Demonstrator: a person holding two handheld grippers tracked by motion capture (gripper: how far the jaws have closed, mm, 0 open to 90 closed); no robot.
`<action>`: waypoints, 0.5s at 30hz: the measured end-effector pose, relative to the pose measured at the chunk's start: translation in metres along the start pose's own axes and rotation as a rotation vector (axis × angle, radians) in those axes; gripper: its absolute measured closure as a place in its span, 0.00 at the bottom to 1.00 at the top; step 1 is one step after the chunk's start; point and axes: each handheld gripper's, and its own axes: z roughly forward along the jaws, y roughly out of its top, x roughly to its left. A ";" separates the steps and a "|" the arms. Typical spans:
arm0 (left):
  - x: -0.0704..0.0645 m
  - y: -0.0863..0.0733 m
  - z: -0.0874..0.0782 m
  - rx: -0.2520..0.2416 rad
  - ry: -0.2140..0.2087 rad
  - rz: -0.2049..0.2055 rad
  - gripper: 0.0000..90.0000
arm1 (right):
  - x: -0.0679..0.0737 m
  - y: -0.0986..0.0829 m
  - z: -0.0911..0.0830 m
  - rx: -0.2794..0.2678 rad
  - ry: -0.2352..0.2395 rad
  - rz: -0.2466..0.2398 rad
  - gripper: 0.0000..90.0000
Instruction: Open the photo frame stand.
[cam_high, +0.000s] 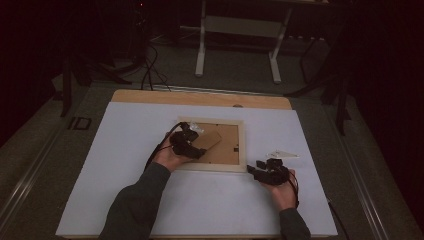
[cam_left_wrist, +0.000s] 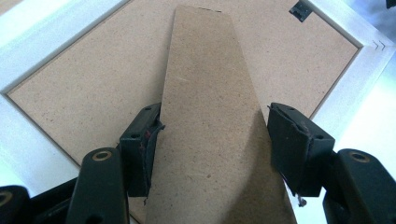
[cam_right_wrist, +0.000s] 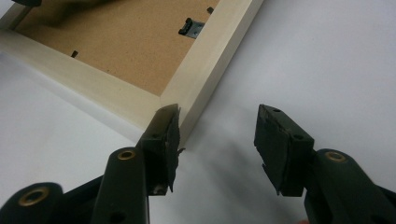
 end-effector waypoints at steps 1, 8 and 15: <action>-0.001 0.000 0.000 -0.003 0.002 0.002 0.44 | 0.000 0.000 0.000 -0.001 0.001 0.001 0.55; -0.006 -0.002 -0.004 -0.027 0.026 0.021 0.44 | 0.000 0.001 -0.001 -0.007 0.000 0.003 0.55; -0.009 -0.003 -0.006 -0.039 0.044 0.036 0.44 | 0.000 0.002 -0.002 -0.009 -0.002 0.001 0.55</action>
